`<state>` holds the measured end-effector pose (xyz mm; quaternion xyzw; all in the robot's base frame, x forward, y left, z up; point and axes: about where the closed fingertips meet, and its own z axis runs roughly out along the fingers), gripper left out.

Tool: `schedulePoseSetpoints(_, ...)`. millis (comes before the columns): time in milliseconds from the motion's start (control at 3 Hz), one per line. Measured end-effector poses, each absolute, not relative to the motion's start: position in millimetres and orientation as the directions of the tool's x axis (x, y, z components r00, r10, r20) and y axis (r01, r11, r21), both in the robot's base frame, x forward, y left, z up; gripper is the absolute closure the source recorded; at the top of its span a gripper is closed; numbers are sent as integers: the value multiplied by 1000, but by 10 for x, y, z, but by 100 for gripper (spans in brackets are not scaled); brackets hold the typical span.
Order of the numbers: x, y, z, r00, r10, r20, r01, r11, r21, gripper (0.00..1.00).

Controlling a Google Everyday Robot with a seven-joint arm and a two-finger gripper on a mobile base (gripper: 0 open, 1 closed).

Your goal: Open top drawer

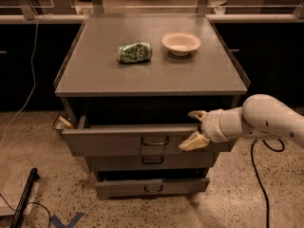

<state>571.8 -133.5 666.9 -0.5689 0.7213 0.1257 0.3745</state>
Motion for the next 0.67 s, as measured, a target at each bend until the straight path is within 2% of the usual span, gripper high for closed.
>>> schedulePoseSetpoints(333,5263,-1427,6650,-53,-711,-701,-924,301,-235,62)
schedulePoseSetpoints(667,5048,-1460,6647,-51,-702,-710,-930,294,-223,85)
